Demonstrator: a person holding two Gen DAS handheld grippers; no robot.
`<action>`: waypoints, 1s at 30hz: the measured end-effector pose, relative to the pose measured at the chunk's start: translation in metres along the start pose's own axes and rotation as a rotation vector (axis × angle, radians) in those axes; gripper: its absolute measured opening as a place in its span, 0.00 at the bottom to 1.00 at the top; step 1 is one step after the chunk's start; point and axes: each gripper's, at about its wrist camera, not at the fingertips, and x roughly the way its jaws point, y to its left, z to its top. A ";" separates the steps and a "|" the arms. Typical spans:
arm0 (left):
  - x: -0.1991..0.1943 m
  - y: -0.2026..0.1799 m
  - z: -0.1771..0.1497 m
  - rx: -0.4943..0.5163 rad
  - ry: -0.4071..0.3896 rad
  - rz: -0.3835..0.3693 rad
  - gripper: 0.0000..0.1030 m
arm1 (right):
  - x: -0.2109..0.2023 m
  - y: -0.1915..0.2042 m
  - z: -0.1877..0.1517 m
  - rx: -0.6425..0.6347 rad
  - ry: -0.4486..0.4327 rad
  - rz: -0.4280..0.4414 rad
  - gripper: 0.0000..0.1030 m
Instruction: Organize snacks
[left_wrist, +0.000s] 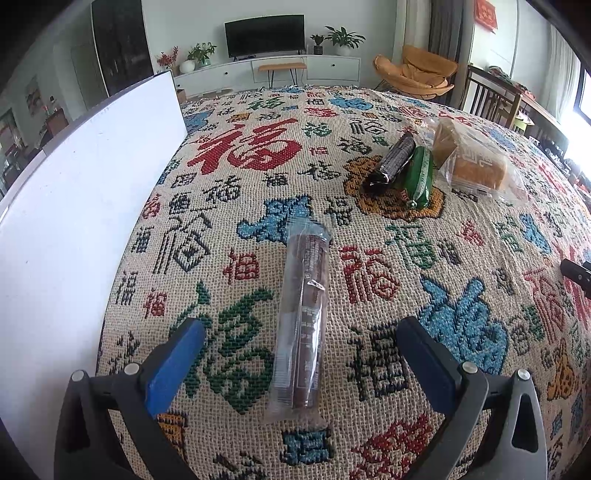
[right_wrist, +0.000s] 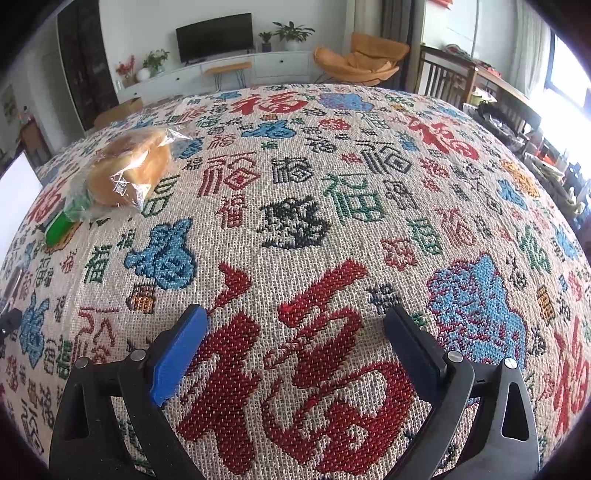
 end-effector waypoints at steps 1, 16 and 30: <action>0.000 0.000 0.000 0.001 -0.001 0.001 1.00 | 0.000 -0.002 0.000 0.001 0.000 0.001 0.96; 0.000 0.000 -0.001 -0.003 0.000 -0.002 1.00 | 0.002 -0.002 0.002 0.007 0.003 -0.003 0.97; 0.000 0.001 -0.001 -0.004 0.001 -0.004 1.00 | 0.002 -0.002 0.002 0.008 0.003 -0.002 0.97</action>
